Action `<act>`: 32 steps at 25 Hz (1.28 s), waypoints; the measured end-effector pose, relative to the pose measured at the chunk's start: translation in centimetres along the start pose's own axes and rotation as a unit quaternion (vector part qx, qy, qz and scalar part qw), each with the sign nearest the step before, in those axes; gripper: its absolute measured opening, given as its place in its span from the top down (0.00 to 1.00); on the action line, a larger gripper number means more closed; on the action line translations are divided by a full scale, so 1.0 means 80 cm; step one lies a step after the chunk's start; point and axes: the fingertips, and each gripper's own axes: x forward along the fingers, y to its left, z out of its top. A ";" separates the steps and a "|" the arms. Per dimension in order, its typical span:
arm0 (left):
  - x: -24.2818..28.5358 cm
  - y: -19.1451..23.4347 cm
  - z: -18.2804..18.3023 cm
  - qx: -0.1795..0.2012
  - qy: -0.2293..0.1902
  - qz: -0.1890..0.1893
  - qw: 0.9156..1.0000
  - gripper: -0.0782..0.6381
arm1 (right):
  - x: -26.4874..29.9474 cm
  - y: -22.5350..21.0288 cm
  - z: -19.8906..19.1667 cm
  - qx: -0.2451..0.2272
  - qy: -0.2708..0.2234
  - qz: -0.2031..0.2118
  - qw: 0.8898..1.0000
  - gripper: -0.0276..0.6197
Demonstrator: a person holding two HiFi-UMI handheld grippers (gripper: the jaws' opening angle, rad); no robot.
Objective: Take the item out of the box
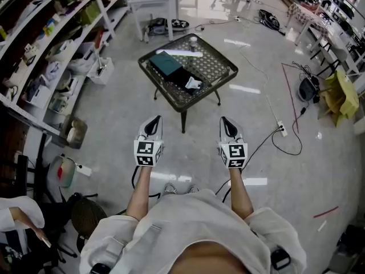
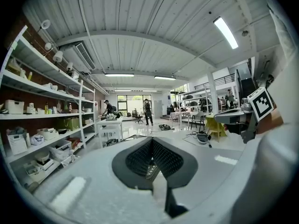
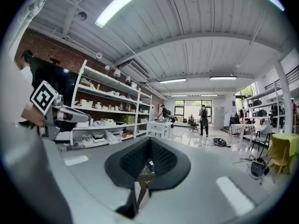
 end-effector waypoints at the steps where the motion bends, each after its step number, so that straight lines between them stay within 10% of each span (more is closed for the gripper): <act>1: 0.001 -0.003 0.000 0.001 -0.001 0.002 1.000 0.88 | 0.000 -0.002 -0.001 -0.002 0.001 0.003 1.000 0.95; 18: 0.052 -0.013 -0.013 -0.002 0.005 0.021 1.000 0.88 | 0.035 -0.036 -0.028 0.008 0.009 0.024 1.000 0.95; 32: 0.225 0.049 -0.029 -0.024 0.014 -0.018 0.999 0.88 | 0.180 -0.082 -0.046 -0.003 0.039 0.004 0.999 0.95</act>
